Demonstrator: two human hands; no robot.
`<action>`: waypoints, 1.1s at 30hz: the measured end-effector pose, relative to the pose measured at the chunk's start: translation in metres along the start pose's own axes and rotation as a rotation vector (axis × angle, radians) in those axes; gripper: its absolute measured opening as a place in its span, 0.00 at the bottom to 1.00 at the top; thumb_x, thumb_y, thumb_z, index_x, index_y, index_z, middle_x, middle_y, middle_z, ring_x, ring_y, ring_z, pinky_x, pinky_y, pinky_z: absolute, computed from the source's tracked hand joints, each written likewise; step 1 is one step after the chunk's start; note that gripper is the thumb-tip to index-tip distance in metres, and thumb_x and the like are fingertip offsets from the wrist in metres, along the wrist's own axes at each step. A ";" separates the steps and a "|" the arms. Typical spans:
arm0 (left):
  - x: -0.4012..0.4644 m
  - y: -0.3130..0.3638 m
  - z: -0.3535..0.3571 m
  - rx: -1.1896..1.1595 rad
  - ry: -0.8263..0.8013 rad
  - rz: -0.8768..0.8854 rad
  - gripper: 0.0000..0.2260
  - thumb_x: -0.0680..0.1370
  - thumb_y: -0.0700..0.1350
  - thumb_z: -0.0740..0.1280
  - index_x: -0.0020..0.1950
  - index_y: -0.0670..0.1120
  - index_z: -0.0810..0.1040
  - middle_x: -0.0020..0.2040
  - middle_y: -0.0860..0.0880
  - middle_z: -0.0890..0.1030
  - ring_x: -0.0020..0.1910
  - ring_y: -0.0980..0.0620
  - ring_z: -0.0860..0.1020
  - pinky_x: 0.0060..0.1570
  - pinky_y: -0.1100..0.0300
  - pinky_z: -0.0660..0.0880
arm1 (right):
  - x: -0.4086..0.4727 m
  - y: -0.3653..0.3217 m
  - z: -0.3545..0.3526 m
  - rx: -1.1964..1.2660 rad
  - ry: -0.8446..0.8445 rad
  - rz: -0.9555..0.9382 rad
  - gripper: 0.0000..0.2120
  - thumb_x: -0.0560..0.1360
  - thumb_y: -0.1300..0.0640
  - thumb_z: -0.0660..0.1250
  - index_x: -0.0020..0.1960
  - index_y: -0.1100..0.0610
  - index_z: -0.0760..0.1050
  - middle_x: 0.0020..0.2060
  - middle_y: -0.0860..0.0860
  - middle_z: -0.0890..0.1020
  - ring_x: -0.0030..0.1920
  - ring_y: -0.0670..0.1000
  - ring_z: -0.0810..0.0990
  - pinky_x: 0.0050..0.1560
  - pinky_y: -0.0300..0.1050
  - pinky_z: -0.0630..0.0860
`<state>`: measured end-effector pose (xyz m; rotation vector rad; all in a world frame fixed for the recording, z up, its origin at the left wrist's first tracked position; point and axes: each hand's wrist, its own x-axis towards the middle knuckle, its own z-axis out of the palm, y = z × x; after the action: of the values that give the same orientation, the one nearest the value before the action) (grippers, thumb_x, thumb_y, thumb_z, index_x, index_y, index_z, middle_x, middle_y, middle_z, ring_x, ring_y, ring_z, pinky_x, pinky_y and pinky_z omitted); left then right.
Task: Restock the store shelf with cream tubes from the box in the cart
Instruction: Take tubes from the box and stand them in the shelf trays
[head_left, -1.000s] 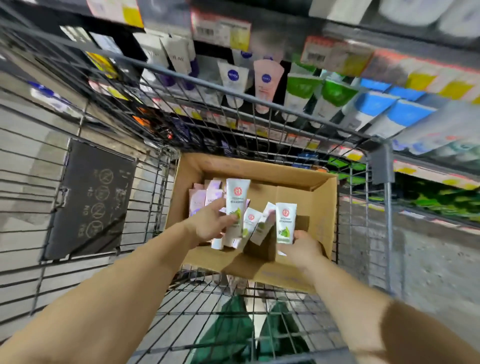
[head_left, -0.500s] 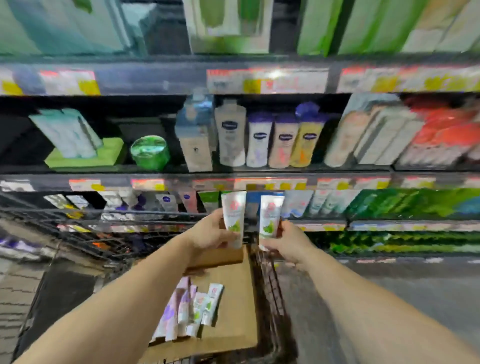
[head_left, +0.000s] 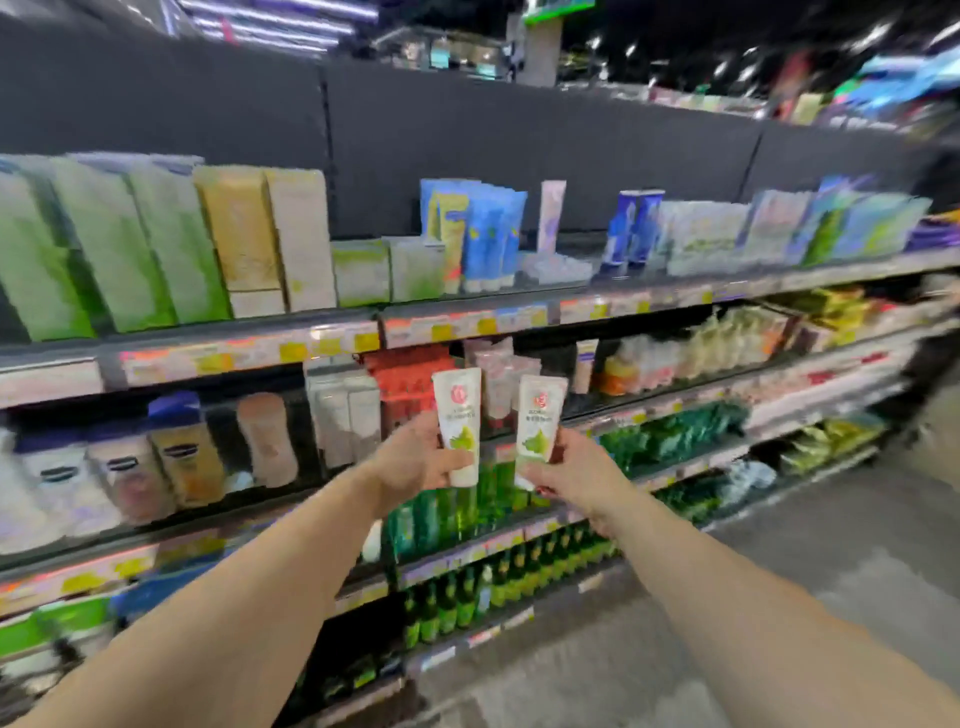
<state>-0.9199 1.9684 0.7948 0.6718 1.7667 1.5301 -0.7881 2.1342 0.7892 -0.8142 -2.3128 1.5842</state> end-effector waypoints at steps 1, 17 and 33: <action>0.015 0.011 0.022 0.016 -0.022 0.029 0.20 0.77 0.29 0.66 0.67 0.41 0.70 0.60 0.40 0.78 0.59 0.41 0.78 0.58 0.43 0.76 | 0.001 0.003 -0.028 0.004 0.040 -0.002 0.16 0.73 0.56 0.74 0.59 0.56 0.76 0.50 0.51 0.84 0.45 0.51 0.84 0.43 0.44 0.80; 0.249 0.106 0.197 0.095 -0.283 0.236 0.15 0.78 0.33 0.66 0.59 0.51 0.74 0.48 0.50 0.85 0.46 0.53 0.84 0.44 0.59 0.81 | 0.127 0.037 -0.277 0.071 0.425 -0.057 0.16 0.72 0.58 0.74 0.58 0.52 0.76 0.49 0.48 0.82 0.49 0.51 0.82 0.50 0.52 0.82; 0.411 0.181 0.253 0.257 -0.102 0.350 0.16 0.77 0.43 0.70 0.60 0.60 0.71 0.62 0.56 0.79 0.61 0.53 0.78 0.60 0.47 0.77 | 0.318 0.016 -0.419 0.049 0.460 -0.244 0.10 0.74 0.55 0.73 0.54 0.49 0.78 0.47 0.43 0.83 0.50 0.46 0.80 0.44 0.39 0.74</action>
<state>-0.9900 2.4706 0.8878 1.2189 1.8550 1.4676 -0.8458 2.6448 0.9003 -0.7553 -1.9504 1.1966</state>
